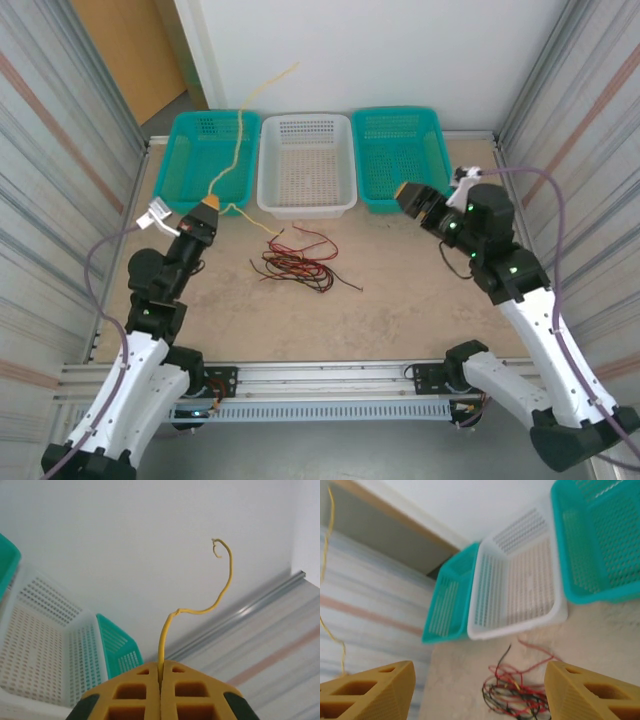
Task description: Untangle the cables
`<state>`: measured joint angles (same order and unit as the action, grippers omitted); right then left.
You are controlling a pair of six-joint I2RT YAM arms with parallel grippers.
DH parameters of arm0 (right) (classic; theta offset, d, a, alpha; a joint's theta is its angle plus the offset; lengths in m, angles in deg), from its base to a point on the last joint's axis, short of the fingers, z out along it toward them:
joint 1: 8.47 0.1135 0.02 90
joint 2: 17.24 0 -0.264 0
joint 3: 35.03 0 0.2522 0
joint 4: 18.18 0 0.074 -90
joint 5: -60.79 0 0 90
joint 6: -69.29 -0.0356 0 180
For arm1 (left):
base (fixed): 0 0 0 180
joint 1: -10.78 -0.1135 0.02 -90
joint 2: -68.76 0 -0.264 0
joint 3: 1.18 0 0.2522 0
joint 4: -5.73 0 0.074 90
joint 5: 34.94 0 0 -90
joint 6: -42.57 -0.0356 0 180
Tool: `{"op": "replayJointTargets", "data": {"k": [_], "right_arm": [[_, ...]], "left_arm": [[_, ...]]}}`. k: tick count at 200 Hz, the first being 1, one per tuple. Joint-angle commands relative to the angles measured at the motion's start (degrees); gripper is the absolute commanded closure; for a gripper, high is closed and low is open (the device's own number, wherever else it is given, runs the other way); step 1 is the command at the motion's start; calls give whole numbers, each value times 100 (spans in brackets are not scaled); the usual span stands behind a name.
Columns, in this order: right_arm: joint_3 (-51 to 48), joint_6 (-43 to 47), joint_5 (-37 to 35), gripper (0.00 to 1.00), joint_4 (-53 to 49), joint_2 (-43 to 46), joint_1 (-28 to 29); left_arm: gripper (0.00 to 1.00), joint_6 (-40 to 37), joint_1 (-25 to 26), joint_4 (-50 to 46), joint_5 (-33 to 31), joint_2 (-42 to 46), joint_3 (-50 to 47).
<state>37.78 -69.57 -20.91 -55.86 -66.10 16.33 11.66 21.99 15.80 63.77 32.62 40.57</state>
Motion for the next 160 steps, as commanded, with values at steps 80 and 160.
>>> {"op": "replayJointTargets", "data": {"k": [80,160], "right_arm": [[-1004,-248,-2018,36,536,-747,3386],[-1394,-563,-2174,36,626,-609,3567]], "left_arm": [[100,-234,-830,20,-654,-1243,1264],[100,569,-1573,993,-955,-3008,1508]]}}
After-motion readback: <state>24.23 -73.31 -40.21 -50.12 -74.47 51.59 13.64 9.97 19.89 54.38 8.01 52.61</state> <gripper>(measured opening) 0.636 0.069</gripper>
